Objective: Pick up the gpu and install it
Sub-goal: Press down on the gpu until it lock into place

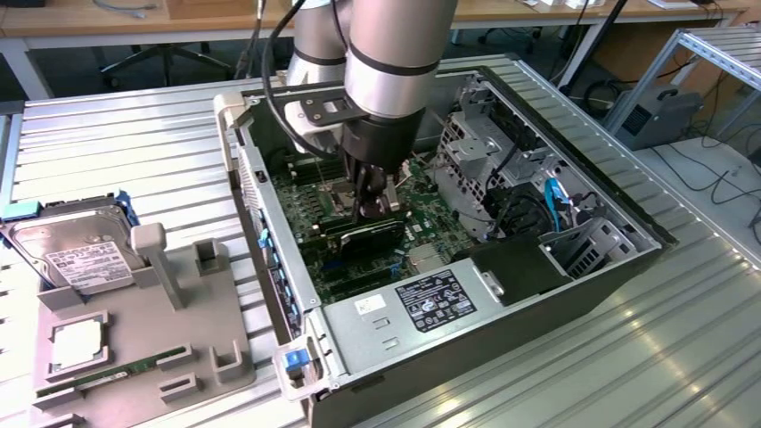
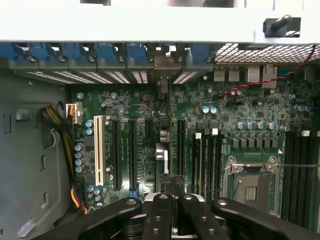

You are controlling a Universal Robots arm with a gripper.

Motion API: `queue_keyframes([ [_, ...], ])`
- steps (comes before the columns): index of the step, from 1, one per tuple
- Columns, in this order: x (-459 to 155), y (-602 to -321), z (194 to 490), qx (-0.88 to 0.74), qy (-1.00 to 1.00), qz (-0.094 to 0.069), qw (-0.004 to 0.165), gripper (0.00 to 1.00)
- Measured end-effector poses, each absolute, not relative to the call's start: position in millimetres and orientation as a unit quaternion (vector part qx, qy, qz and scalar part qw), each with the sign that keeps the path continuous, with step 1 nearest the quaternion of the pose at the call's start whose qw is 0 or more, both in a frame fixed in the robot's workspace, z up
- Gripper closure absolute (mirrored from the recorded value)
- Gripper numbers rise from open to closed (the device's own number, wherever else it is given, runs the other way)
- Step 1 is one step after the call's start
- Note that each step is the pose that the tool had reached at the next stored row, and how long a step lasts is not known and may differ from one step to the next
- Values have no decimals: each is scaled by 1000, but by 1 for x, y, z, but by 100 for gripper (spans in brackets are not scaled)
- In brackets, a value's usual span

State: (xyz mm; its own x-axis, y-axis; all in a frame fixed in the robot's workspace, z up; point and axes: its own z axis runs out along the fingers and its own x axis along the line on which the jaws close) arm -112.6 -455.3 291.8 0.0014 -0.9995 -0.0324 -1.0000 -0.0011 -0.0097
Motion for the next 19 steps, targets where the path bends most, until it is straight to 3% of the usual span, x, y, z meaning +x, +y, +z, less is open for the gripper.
queue_keyframes([
  [19, -116, -451, 273, -707, 707, 8, 15, 89],
])
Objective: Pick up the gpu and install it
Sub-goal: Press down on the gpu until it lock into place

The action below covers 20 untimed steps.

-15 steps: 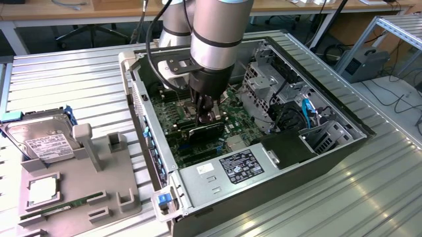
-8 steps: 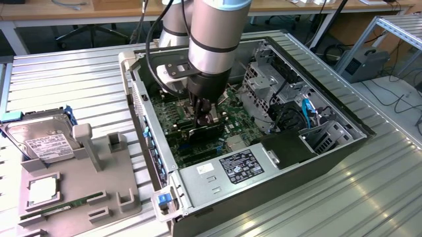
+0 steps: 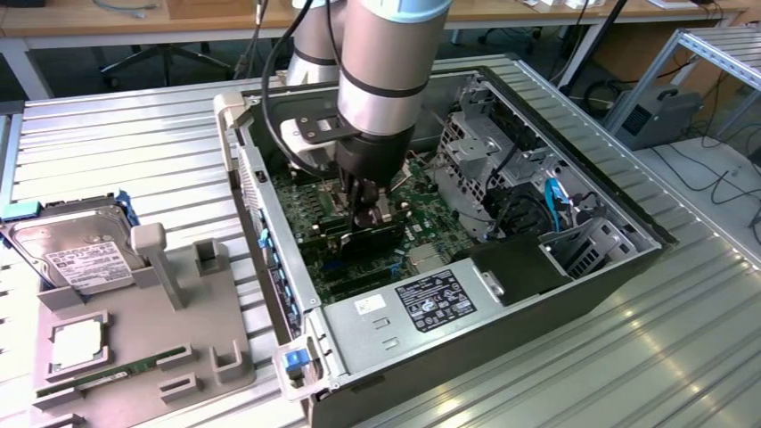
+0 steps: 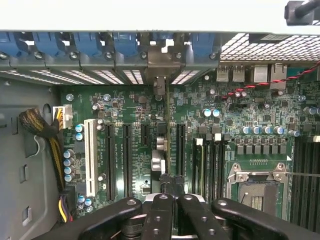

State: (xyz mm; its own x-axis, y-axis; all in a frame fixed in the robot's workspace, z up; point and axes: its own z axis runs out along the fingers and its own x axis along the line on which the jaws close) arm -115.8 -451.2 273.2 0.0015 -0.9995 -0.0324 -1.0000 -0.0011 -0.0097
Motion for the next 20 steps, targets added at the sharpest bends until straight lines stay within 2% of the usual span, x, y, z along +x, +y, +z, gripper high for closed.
queue_keyframes([
  [20, -117, -451, 269, -707, 707, 8, 15, 89],
])
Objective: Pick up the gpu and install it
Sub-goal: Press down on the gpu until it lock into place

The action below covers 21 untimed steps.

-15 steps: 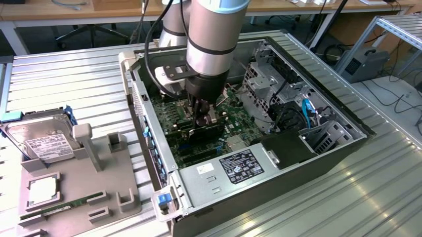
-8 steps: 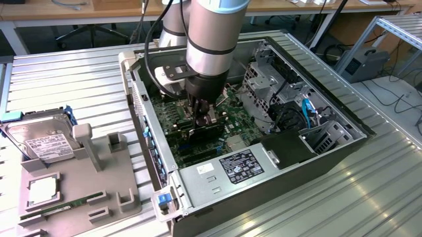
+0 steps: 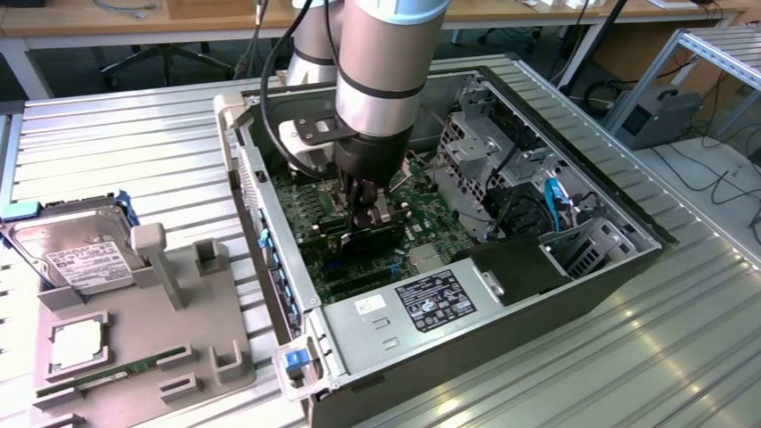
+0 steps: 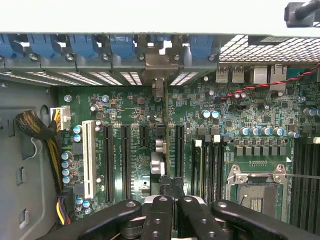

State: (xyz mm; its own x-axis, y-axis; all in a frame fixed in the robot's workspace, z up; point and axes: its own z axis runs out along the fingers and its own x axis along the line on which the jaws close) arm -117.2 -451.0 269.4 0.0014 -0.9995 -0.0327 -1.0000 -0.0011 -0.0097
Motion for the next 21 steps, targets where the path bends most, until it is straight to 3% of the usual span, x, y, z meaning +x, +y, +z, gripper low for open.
queue_keyframes([
  [21, -117, -451, 369, -707, 707, 8, 15, 89],
])
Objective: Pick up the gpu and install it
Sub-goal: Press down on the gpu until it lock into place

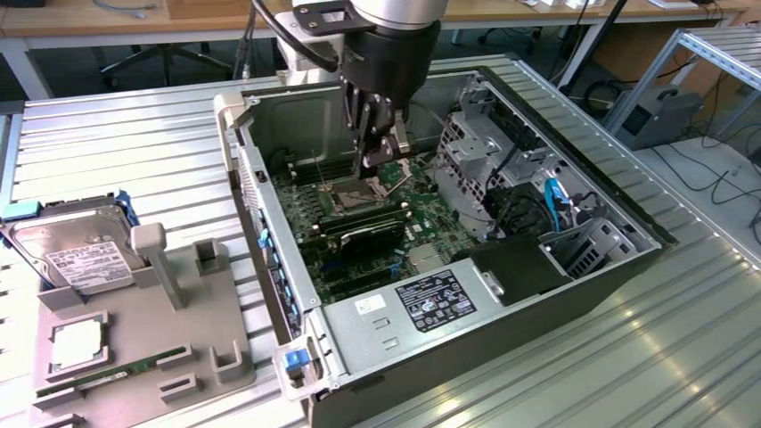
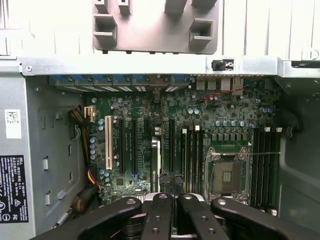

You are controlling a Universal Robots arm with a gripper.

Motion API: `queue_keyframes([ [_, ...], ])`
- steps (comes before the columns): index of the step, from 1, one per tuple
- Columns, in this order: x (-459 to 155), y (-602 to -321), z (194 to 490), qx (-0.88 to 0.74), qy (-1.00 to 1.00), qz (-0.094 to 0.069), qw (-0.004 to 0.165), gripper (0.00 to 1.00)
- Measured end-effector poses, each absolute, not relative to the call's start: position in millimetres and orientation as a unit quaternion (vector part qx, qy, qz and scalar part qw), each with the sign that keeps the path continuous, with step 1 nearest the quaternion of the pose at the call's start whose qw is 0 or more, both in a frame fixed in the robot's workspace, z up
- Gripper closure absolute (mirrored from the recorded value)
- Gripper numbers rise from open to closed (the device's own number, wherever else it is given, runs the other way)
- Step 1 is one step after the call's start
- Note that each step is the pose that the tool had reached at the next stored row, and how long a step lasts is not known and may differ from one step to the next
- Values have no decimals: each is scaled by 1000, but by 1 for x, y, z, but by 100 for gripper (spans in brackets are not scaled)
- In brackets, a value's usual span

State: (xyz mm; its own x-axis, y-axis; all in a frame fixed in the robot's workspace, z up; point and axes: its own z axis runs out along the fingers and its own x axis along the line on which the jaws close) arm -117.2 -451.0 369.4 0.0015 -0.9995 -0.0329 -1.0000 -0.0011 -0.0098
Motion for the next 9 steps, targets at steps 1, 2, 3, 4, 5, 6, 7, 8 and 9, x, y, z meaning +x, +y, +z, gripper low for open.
queue_keyframes([
  [1, -117, -451, 370, -707, 707, 8, 15, 89],
  [2, -117, -451, 370, -708, 706, 8, 15, 89],
  [3, -116, -451, 370, -707, 707, 8, 15, 89],
  [4, -116, -451, 369, -707, 707, 8, 15, 89],
  [5, -116, -451, 369, -707, 707, 8, 15, 89],
  [6, -116, -451, 370, -707, 707, 8, 15, 89],
  [7, -116, -451, 370, -707, 707, 8, 15, 89],
  [8, -116, -451, 370, -707, 707, 8, 15, 89],
  [9, -116, -451, 370, -707, 707, 8, 15, 89],
])
